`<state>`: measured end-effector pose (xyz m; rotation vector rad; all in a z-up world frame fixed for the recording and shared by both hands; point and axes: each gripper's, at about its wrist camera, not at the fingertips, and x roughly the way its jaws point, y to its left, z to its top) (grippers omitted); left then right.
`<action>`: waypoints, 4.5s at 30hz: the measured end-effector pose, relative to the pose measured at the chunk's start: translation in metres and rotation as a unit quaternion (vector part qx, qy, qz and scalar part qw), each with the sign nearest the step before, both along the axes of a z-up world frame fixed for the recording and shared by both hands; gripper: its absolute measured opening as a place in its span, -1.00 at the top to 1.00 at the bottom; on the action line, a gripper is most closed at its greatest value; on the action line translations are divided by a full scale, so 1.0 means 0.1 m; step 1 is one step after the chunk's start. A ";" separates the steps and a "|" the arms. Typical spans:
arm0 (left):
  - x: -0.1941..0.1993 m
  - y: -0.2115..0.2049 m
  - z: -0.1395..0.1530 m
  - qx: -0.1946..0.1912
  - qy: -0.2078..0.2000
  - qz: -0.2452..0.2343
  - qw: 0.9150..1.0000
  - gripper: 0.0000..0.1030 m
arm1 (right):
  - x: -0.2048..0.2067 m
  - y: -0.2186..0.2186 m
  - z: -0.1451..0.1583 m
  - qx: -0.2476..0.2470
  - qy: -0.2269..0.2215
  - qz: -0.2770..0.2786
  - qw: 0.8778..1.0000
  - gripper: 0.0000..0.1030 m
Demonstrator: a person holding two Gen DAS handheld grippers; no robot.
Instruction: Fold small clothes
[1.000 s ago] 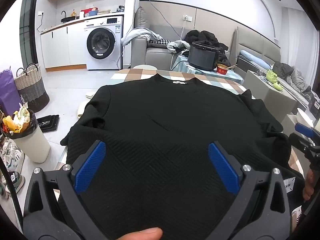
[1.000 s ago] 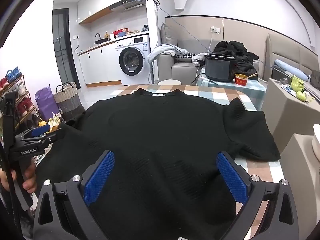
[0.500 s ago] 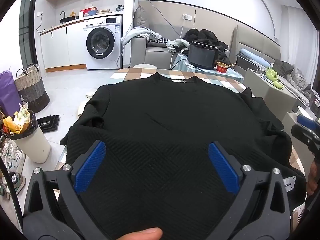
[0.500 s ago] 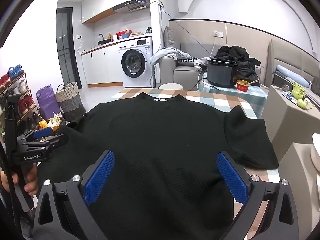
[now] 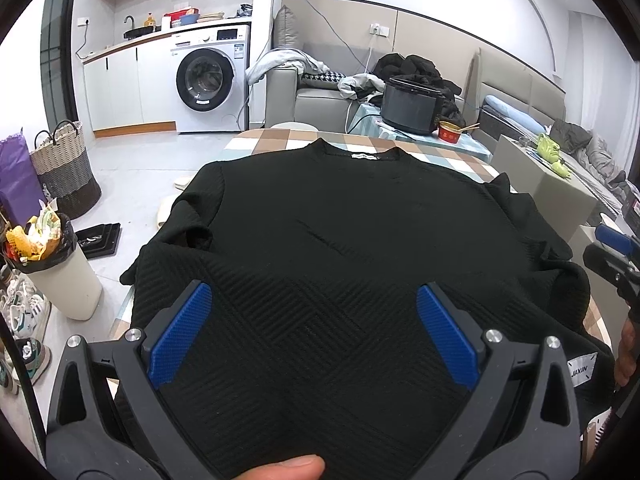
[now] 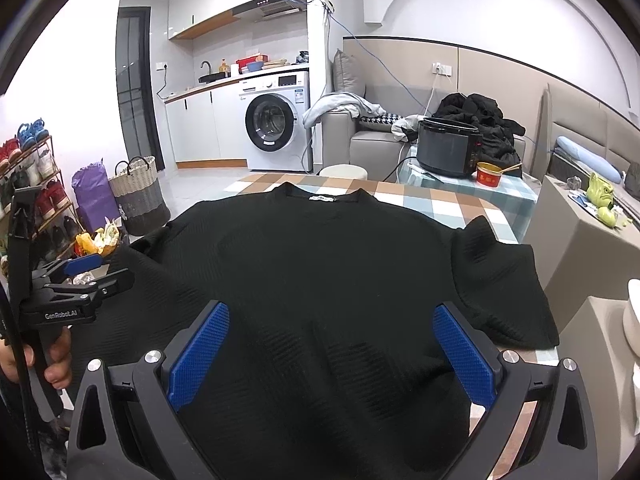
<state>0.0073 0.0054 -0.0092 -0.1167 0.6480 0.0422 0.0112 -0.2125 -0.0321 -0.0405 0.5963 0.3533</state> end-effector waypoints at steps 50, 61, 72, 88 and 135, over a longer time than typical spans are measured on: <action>0.04 0.02 -0.04 0.009 0.005 0.002 1.000 -0.98 | 0.15 -0.13 -0.08 0.025 0.024 -0.006 0.999 -1.00; 0.15 0.11 -0.09 -0.017 0.006 -0.004 1.000 -0.98 | 0.27 -0.24 -0.24 0.061 0.047 -0.021 0.997 -1.00; 0.34 0.27 -0.11 -0.017 0.015 0.024 0.999 -0.98 | 0.33 -0.23 -0.25 0.037 0.047 -0.038 0.997 -1.00; 0.83 0.72 -0.18 -0.034 0.047 0.079 0.995 -0.84 | 0.78 -1.51 -0.44 0.164 0.147 -0.197 0.955 -0.86; 1.32 0.90 -0.23 -0.023 0.050 0.105 0.993 -0.85 | 2.02 -0.25 -0.22 0.077 0.180 0.079 0.977 0.15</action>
